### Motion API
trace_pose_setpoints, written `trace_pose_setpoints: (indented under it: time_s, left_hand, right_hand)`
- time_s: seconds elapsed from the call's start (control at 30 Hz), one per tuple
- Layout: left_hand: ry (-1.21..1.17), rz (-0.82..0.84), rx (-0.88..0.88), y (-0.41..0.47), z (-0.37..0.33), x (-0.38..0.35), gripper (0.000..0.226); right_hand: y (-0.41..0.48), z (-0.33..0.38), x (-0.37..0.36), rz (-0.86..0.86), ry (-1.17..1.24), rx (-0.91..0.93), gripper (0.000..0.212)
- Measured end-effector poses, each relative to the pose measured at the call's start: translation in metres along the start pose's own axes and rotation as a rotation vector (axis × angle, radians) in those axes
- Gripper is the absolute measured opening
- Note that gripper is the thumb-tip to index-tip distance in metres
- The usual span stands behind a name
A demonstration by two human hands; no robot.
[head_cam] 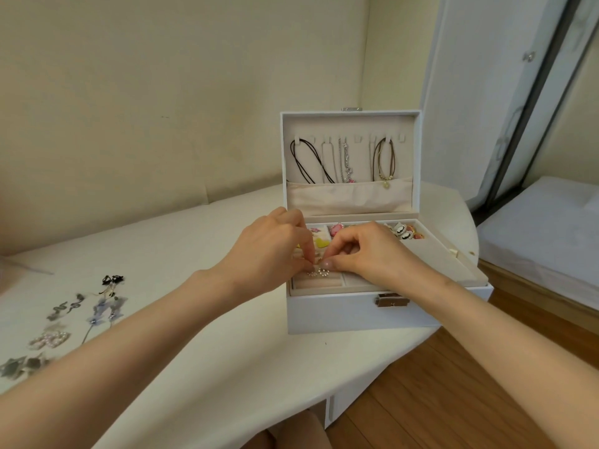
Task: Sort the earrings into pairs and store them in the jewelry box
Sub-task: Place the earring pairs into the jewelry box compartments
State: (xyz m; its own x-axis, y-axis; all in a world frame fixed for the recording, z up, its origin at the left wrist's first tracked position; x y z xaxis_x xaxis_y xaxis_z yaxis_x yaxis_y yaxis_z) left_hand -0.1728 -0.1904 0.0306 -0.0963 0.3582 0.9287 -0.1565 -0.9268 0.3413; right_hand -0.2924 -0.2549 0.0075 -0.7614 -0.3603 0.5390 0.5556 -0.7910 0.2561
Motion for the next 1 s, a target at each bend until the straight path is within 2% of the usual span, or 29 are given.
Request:
trace_pose_setpoints:
  time_s: [0.4,0.57,0.67,0.9,1.0]
  left_hand:
    - [0.014,0.017,-0.042,-0.002,-0.005,-0.001,0.015]
    - [-0.002,-0.102,-0.030,-0.015,0.004,0.004,0.015]
    - [0.009,-0.154,-0.088,-0.023,0.004,0.003,0.012]
    - [0.084,-0.185,-0.162,-0.028,0.000,0.000,0.044]
    - [0.098,-0.169,-0.158,-0.030,0.000,-0.002,0.046]
  right_hand:
    - [-0.009,0.007,-0.003,-0.037,-0.177,0.186,0.004]
    - [-0.021,0.008,0.003,-0.079,-0.146,0.303,0.013]
    - [-0.029,0.007,0.002,-0.081,-0.129,0.354,0.021]
    - [-0.031,0.008,-0.003,-0.036,-0.205,0.355,0.031]
    - [-0.031,0.010,-0.003,-0.010,-0.209,0.313,0.032]
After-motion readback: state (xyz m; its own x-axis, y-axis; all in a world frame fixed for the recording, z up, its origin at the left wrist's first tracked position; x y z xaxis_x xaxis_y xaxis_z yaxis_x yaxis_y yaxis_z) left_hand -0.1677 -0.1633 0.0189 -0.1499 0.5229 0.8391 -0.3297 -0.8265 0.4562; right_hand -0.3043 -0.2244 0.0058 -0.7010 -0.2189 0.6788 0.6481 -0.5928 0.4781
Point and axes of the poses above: each hand's wrist, its own y-axis towards the middle knuckle, its own x-axis out of the back of the hand, z = x × y, the point moved 5 cm from there along y, towards the middle knuckle, and after that the axes turned 12 degrees about y, right-handed, at the moved point
